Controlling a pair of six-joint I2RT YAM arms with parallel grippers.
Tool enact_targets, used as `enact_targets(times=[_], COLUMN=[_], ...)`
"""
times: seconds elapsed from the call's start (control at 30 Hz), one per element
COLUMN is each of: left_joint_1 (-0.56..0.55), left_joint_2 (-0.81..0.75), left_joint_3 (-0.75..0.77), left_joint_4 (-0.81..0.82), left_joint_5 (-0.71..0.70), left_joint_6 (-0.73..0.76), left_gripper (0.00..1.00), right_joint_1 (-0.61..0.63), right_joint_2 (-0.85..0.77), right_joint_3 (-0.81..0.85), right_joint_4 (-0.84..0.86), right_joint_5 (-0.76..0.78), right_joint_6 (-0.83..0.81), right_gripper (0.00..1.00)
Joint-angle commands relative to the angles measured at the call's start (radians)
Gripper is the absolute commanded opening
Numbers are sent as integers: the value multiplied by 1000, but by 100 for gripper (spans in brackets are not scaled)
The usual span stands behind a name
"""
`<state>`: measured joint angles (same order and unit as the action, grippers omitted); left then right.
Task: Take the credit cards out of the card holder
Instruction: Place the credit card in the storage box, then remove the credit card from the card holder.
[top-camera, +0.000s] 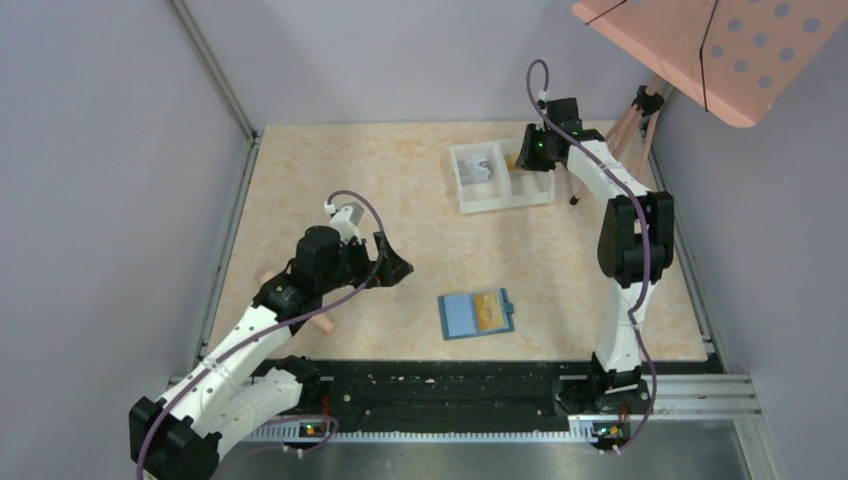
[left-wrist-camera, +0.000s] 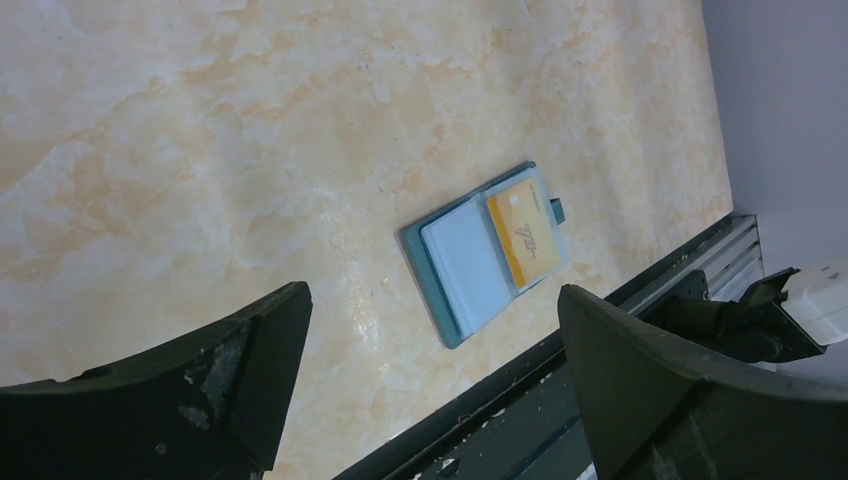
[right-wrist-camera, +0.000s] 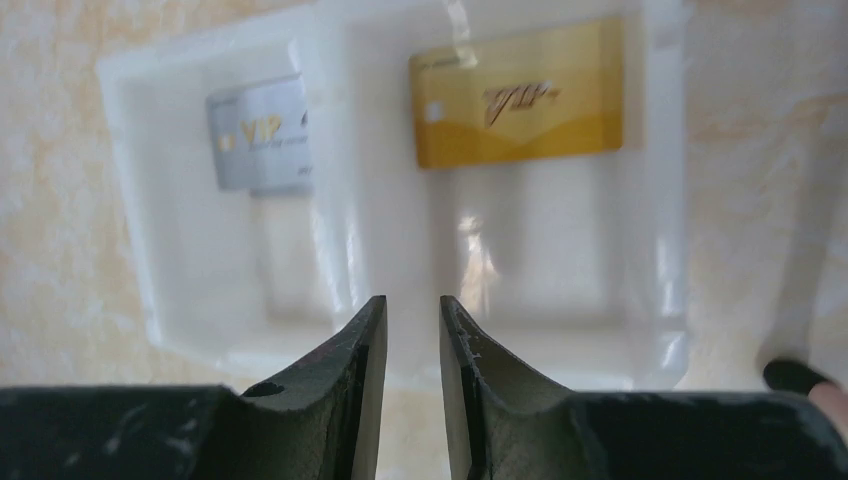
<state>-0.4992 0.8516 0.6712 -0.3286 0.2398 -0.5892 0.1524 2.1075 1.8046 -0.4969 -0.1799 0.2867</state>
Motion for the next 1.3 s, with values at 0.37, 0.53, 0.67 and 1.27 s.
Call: enact_targets(times=[0.37, 0.53, 0.67, 1.27], left_joint_1=[-5, -79, -142, -279], left_joint_2=[101, 244, 335, 742], left_joint_3=[-148, -128, -123, -16], left_joint_4=[271, 320, 435, 712], left_joint_5=[219, 249, 239, 260], left_joint_6=[-187, -201, -236, -317], left_gripper=[79, 75, 73, 63], right_joint_1=[223, 264, 290, 348], right_joint_2=[-587, -736, -812, -872], right_joint_3=[-560, -768, -923, -1207], right_joint_4=[2, 31, 85, 221], right_joint_5=[18, -51, -169, -203], right_joint_6=[100, 151, 224, 314], right_gripper=[32, 31, 30, 28])
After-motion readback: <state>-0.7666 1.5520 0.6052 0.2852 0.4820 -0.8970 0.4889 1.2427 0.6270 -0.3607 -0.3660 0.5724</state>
